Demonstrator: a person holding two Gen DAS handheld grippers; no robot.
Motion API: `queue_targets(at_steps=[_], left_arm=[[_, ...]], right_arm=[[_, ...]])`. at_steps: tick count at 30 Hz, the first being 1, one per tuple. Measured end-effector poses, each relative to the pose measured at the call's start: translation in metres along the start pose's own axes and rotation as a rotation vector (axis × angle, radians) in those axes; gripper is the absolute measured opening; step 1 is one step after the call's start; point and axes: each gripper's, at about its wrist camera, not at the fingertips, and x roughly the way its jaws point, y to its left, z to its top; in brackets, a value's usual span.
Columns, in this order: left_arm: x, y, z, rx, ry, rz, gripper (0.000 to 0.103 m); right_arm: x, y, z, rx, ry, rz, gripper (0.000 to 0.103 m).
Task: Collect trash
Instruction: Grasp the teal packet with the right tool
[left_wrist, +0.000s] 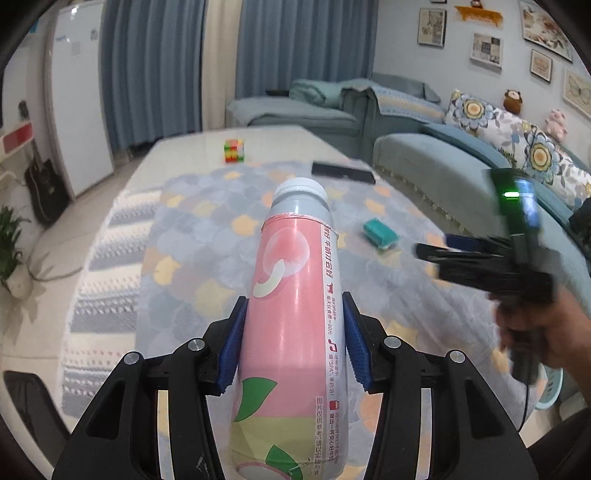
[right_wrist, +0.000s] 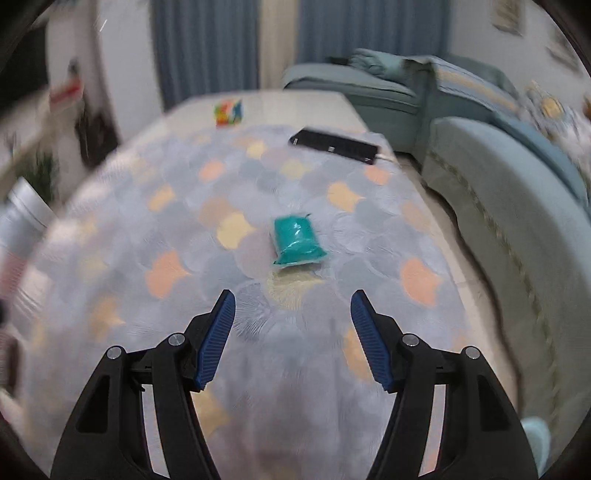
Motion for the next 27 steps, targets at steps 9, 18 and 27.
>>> queue_targets(at_steps=[9,18,27], left_arm=[[0.025,0.015,0.002,-0.049,0.066,-0.005,0.047],[0.035,0.027,0.013,-0.066,0.073,0.018,0.047],[0.038,0.030,0.021,-0.067,0.070,0.027,0.047]], right_arm=[[0.067,0.058,0.004,-0.444,0.010,-0.086,0.053],[0.057,0.031,0.009,-0.298,-0.081,-0.033,0.049],[0.067,0.006,0.013,-0.216,-0.049,0.021,0.049]])
